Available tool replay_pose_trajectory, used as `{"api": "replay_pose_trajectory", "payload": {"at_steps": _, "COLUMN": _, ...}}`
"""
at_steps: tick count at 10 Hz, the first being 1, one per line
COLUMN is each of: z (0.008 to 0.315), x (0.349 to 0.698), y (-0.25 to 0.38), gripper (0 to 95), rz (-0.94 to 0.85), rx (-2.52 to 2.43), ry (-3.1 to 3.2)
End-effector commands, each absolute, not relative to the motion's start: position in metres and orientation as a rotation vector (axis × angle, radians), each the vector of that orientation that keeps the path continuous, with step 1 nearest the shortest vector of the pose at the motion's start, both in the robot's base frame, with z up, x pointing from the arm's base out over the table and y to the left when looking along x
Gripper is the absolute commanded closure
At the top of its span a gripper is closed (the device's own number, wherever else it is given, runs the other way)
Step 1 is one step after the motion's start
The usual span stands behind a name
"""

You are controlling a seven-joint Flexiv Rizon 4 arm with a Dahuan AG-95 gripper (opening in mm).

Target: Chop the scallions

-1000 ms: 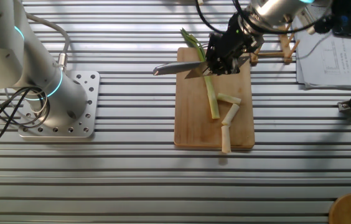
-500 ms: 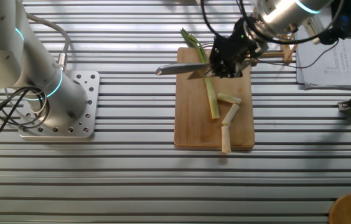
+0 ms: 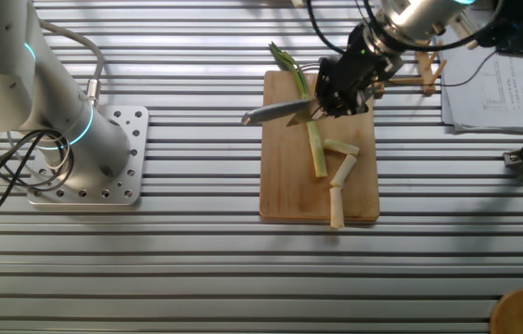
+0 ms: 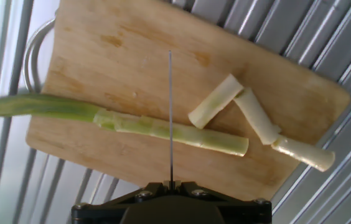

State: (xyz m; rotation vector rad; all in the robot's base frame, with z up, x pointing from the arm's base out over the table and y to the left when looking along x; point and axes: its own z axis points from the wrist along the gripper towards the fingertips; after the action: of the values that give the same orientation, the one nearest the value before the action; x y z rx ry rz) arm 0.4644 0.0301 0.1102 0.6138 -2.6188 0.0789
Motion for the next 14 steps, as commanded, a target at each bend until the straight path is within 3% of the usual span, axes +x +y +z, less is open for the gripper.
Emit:
{"api": "replay_pose_trajectory", "payload": {"at_steps": 1, "z": 0.099, "x": 0.472, "y": 0.032, "gripper": 95.0, "rz": 0.079, "rx": 0.570, "ry": -2.623}}
{"api": "replay_pose_trajectory", "payload": {"at_steps": 7, "z": 0.107, "x": 0.467, "y": 0.025, "gripper": 95.0, "rz": 0.264, "rx": 0.620, "ry": -2.550}}
{"api": "replay_pose_trajectory", "payload": {"at_steps": 14, "z": 0.111, "x": 0.456, "y": -0.002, "gripper": 95.0, "rz": 0.307, "rx": 0.644, "ry": -2.560}}
